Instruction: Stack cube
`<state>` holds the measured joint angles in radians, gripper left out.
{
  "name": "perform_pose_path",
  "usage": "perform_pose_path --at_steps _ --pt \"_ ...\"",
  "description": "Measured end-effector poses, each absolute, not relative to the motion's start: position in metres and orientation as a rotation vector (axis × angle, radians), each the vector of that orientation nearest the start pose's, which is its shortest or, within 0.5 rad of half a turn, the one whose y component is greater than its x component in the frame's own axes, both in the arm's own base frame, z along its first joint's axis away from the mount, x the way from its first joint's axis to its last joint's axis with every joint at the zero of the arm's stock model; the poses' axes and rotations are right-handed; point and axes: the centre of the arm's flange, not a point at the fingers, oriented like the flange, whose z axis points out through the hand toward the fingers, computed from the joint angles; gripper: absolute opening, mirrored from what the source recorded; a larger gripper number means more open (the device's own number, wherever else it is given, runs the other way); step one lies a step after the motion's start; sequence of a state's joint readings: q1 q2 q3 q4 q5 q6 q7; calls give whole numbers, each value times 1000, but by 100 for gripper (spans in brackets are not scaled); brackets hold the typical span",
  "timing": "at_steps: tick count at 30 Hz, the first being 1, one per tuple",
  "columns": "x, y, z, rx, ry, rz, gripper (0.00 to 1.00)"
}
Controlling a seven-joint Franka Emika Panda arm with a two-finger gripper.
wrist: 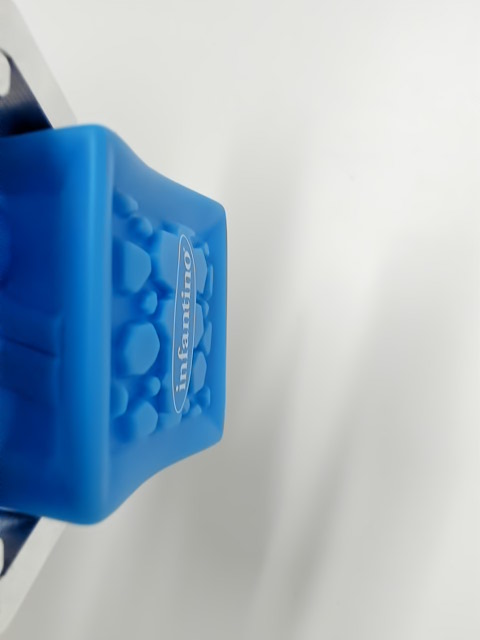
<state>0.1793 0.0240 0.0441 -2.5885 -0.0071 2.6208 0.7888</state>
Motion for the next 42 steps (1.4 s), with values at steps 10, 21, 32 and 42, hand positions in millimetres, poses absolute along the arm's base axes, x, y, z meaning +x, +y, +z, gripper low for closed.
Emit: perform_pose_path --at_steps 10,21,32,42 --pt "442 83 247 -2987 975 -6 0" --pt "453 66 246 -2944 1099 -7 0" --pt "465 48 245 -2893 1224 -7 0" --pt "475 31 243 -2841 1341 -6 0"
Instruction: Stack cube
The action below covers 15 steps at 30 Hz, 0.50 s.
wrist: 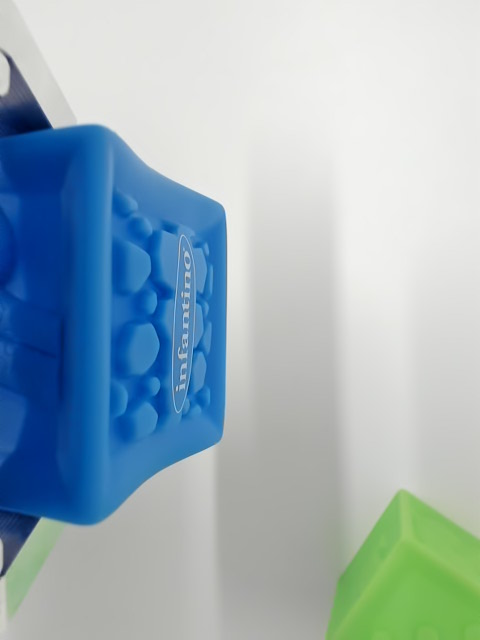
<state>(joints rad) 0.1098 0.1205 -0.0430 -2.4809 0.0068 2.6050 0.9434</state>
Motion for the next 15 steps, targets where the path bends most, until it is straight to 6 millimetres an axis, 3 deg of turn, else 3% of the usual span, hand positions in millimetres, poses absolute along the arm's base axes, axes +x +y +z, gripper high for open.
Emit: perform_pose_path --at_steps 15 --pt "492 6 241 -2754 1513 -6 0"
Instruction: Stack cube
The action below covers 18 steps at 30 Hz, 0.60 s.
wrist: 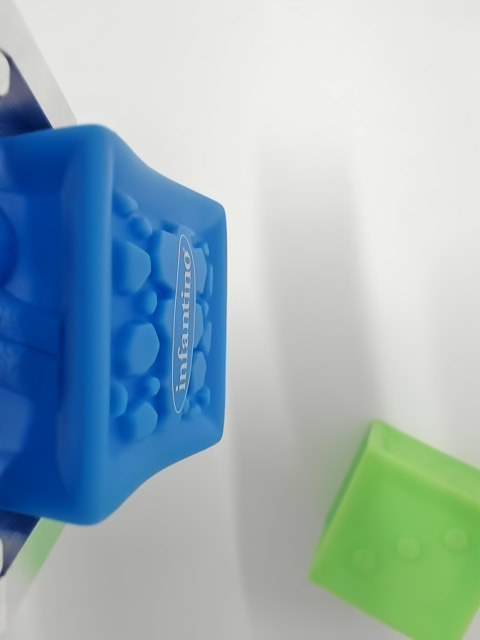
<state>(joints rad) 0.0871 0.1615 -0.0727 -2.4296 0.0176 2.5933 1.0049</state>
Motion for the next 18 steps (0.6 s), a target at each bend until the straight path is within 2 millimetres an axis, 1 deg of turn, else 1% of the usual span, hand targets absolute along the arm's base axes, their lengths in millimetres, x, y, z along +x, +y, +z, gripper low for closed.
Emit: perform_pose_path --at_steps 18 --pt "511 -23 239 -2637 1708 -7 0"
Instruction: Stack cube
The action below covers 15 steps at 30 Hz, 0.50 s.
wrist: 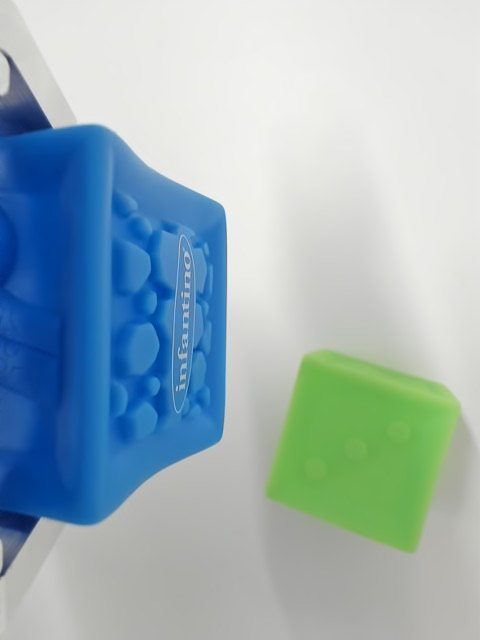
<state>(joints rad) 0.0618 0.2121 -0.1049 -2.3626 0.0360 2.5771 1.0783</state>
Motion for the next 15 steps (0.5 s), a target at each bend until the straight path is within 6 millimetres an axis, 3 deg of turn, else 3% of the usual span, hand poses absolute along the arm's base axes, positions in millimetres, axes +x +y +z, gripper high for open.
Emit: perform_pose_path --at_steps 15 --pt "526 -47 237 -2536 1856 -7 0"
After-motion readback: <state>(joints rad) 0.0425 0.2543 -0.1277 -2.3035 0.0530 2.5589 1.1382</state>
